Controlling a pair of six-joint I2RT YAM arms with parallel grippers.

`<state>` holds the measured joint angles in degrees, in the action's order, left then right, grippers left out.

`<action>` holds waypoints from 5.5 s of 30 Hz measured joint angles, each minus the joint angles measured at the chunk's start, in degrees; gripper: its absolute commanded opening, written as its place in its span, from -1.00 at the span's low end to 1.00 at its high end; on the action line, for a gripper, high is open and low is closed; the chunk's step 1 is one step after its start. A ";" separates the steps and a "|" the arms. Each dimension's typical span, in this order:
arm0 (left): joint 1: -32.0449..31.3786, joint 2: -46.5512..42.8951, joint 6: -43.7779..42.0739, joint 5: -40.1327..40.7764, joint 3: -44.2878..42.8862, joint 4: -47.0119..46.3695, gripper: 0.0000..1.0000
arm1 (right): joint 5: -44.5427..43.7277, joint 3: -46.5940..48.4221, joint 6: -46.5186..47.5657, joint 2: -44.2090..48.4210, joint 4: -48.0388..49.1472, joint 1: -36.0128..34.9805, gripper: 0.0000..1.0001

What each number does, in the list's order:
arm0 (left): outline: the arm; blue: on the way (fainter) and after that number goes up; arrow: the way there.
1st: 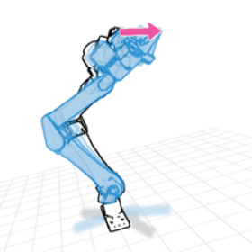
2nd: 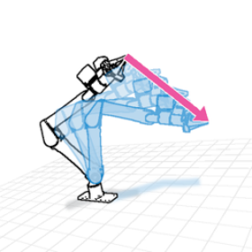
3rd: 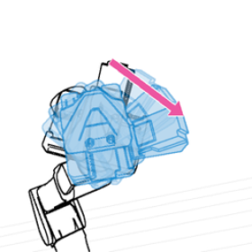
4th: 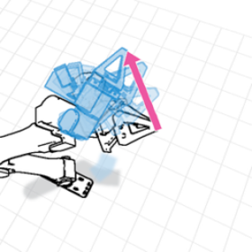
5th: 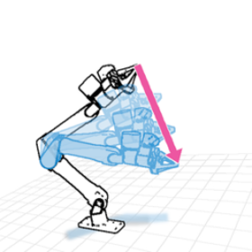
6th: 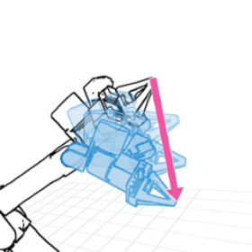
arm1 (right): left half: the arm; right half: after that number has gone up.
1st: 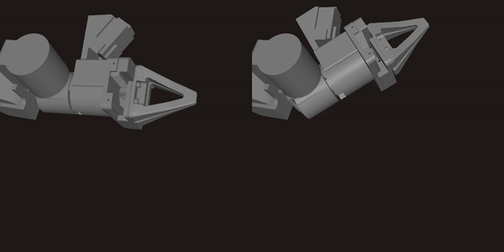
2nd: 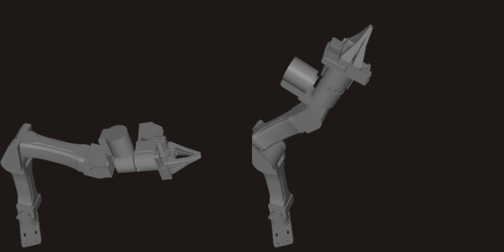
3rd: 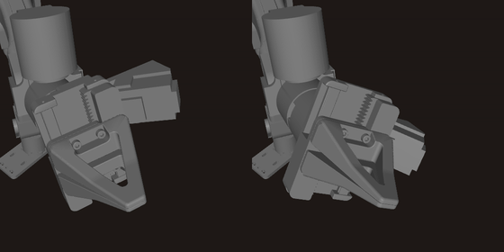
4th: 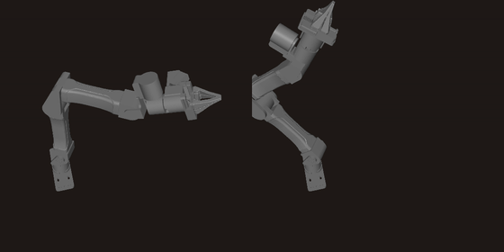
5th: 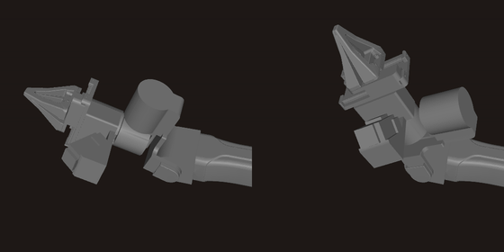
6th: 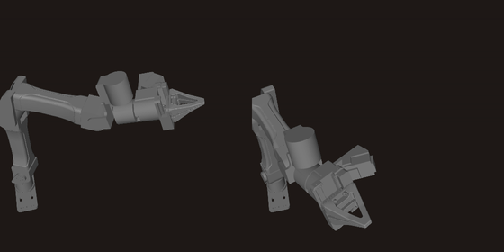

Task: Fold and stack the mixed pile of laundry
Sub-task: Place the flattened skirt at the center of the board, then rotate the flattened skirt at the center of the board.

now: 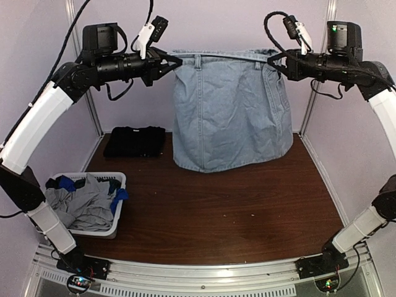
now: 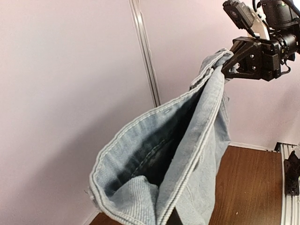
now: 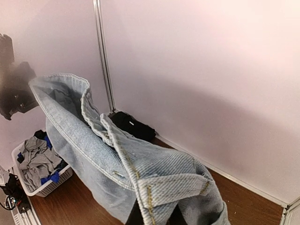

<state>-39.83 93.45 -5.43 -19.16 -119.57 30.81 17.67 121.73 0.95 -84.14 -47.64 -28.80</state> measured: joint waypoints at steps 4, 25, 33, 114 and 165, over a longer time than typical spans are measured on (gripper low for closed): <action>0.11 1.51 0.55 3.26 0.35 2.67 -1.00 | -1.95 -1.90 0.24 -2.32 -2.27 0.57 -1.00; 3.89 3.93 -2.03 0.94 8.94 -7.19 -0.45 | 9.09 -14.62 -2.67 -3.61 12.90 8.46 -0.04; -9.16 -24.24 -5.11 12.37 60.52 -0.17 0.95 | 10.10 -58.93 -8.79 26.21 11.69 9.97 1.00; -21.73 26.14 -11.32 18.36 35.04 -8.31 -0.22 | 22.69 -88.76 -32.68 9.44 18.69 11.50 0.45; -26.80 24.00 -6.25 14.14 35.93 0.39 -1.00 | 32.26 -88.37 -33.09 1.44 23.08 18.05 0.20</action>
<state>-66.63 117.45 -11.68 -5.02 -83.64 31.20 49.93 33.36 -32.14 -82.70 -24.56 -10.74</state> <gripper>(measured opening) 0.024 0.663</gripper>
